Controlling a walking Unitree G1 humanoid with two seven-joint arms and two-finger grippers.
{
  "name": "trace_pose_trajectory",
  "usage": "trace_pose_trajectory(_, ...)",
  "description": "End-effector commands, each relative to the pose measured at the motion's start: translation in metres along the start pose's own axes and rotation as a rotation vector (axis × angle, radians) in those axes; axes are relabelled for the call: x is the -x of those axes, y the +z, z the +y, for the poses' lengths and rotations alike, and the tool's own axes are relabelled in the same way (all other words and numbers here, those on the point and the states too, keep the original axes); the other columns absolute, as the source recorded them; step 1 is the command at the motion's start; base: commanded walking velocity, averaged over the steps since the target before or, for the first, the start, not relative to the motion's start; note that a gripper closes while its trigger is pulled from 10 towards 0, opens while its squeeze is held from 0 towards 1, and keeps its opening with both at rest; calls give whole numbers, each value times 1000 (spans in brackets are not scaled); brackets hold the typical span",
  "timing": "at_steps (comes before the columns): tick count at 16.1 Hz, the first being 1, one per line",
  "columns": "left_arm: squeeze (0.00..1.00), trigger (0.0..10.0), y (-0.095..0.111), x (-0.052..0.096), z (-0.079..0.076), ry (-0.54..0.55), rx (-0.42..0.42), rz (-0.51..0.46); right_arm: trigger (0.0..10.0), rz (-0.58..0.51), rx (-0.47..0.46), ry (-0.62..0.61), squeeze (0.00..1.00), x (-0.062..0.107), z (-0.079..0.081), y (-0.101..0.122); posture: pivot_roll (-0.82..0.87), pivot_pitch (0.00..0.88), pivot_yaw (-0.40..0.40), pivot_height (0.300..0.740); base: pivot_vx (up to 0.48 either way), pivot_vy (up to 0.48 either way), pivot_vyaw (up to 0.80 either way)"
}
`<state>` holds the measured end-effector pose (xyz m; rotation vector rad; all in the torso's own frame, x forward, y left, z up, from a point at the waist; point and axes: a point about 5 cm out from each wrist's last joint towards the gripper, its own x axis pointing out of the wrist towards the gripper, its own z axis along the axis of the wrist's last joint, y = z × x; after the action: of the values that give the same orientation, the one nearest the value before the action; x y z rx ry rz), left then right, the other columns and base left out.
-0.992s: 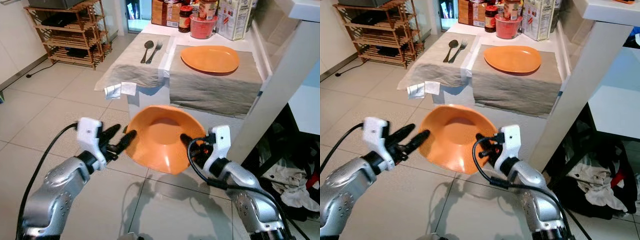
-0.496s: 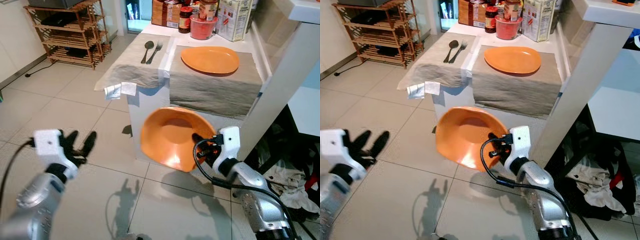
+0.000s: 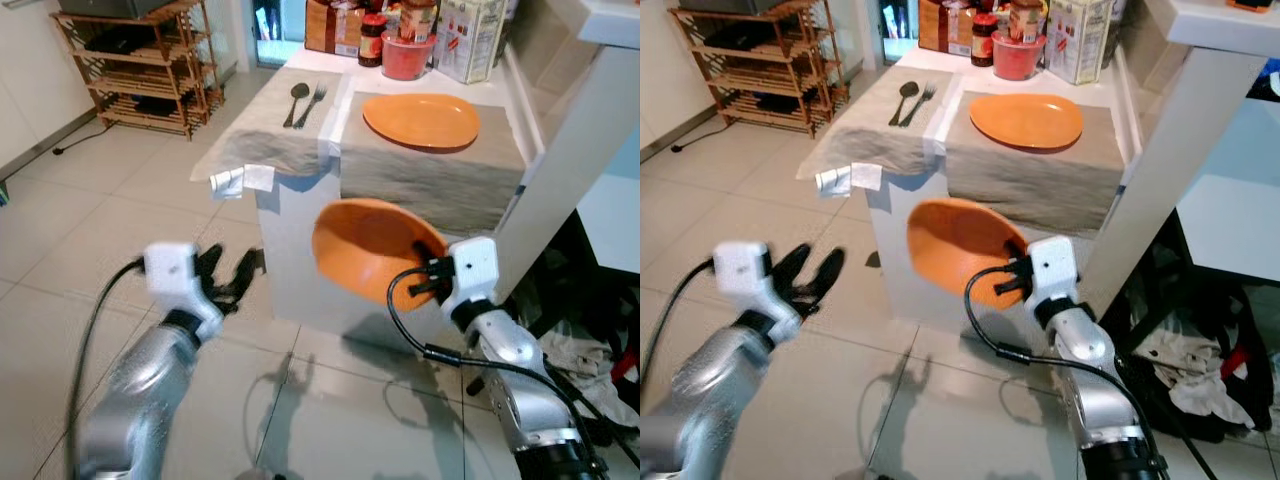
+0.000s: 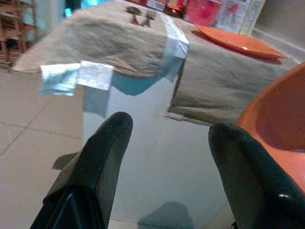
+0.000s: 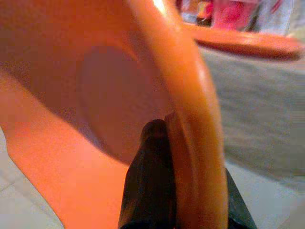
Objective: Setting the table
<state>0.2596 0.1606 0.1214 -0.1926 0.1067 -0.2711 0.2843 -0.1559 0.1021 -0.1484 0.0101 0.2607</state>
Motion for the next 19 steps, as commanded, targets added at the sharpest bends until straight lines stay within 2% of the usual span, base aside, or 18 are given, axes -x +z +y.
trace_pose_trajectory(1,0,10000,-2,-9,-9,-48,-28,8,0,-37,38,-25,0,2,-3,3,-38,0,19,740,0,0,0)
trace_pose_trajectory(6,0,10000,6,-25,-17,-99,-40,-20,0,-65,12,-34,0,-1,2,3,-57,0,45,740,0,0,0)
trace_pose_trajectory(8,0,10000,13,-34,-22,-147,-72,-48,0,-73,-18,-37,0,-8,5,4,-51,0,50,740,0,-480,0)
trace_pose_trajectory(13,0,10000,17,-43,-26,-177,-117,-58,0,-72,-19,-36,0,-11,8,3,-44,0,45,740,0,-473,0)
trace_pose_trajectory(16,0,10000,19,-50,-32,-199,-113,-72,0,-62,-31,-18,0,-14,10,2,-47,0,44,740,0,-455,0)
trace_pose_trajectory(19,0,10000,18,-51,-33,-205,-108,-71,0,-58,-9,-12,0,-14,10,2,-52,0,44,740,0,-453,-579)
